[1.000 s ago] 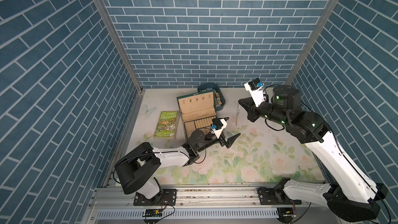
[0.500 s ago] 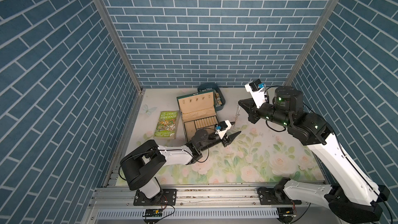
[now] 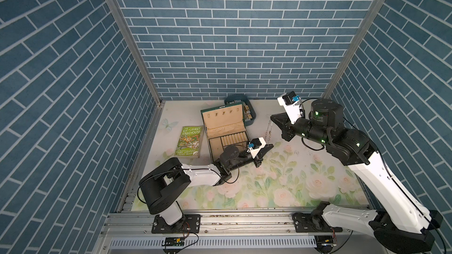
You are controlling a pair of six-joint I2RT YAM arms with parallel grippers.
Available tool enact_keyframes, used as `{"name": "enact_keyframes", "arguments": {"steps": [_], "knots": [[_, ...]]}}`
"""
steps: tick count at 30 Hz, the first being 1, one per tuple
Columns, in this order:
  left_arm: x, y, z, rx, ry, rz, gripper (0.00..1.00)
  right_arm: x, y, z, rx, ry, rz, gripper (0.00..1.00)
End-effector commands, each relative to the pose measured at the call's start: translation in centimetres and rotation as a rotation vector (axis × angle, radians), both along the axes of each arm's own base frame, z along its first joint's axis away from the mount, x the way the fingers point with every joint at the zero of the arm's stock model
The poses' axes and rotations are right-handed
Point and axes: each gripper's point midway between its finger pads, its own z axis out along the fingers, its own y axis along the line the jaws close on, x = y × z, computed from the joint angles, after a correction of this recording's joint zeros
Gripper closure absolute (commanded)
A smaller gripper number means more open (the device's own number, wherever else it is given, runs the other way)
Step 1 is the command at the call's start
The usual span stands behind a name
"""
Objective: Put jewelry chain into jewelry box
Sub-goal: Pick up the necklace from the center of the board.
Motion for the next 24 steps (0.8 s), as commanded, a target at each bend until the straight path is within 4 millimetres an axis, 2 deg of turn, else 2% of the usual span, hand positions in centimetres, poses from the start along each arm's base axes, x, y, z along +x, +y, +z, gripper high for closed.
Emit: {"name": "enact_keyframes", "arguments": {"steps": [1,4,14,17,20,24], "knots": [[-0.41,-0.39,0.57,-0.009,-0.02,-0.022,0.97,-0.46,-0.19,1.0,0.015,-0.044,0.011,1.0],[-0.49,-0.37,0.72,-0.01,-0.022,-0.025,1.0,-0.48,-0.2,1.0,0.015,-0.045,0.011,1.0],[-0.64,-0.22,0.82,-0.01,-0.022,-0.028,1.0,-0.47,-0.25,0.9,0.014,-0.045,0.008,1.0],[-0.69,-0.13,1.07,-0.016,-0.023,-0.022,0.77,-0.43,-0.3,0.89,0.013,-0.046,0.005,1.0],[-0.75,0.01,1.31,-0.02,-0.026,-0.017,0.61,-0.42,-0.32,0.88,0.012,-0.046,0.004,1.0],[-1.11,0.1,1.41,-0.016,-0.037,-0.014,0.49,-0.37,-0.37,0.92,0.012,-0.047,0.0,1.0]]}}
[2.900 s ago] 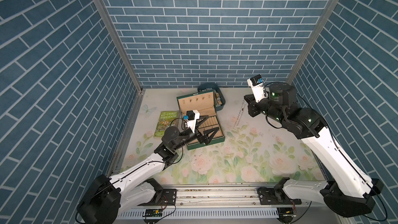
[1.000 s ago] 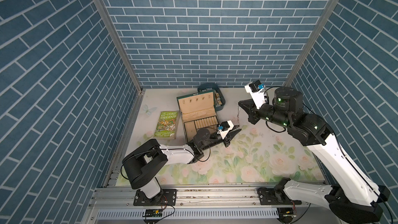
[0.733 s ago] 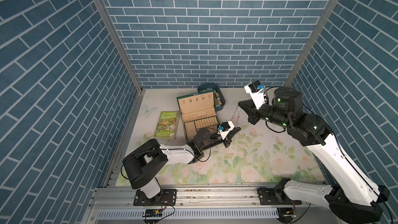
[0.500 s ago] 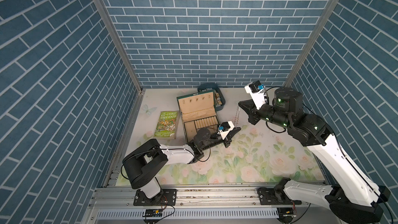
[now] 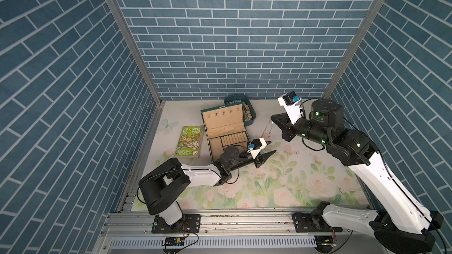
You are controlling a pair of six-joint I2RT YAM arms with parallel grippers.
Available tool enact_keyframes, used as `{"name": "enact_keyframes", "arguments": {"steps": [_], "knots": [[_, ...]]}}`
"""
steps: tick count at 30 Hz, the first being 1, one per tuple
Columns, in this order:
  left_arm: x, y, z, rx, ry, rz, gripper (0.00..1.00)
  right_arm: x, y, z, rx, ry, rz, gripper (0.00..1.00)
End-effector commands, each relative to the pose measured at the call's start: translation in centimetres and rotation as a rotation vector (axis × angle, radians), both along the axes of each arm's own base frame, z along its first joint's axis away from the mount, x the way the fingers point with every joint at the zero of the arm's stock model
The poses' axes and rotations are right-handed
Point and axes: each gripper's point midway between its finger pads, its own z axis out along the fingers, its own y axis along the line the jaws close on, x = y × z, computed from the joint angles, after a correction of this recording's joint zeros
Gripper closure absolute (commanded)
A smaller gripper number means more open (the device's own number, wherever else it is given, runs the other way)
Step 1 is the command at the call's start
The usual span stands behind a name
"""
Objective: Put jewelry chain into jewelry box
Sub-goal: Pick up the necklace from the center of the board.
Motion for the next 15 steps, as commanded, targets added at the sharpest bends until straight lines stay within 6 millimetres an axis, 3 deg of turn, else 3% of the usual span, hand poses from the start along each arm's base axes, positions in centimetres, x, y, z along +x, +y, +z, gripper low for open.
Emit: {"name": "enact_keyframes", "arguments": {"steps": [1,15], "knots": [[-0.7,0.3,1.5,-0.024,-0.032,-0.004,0.48,-0.3,-0.3,1.0,0.013,-0.045,0.003,1.0],[-2.7,3.0,3.0,-0.015,-0.063,0.015,0.39,0.0,0.0,0.8,0.012,-0.045,-0.001,1.0]]}}
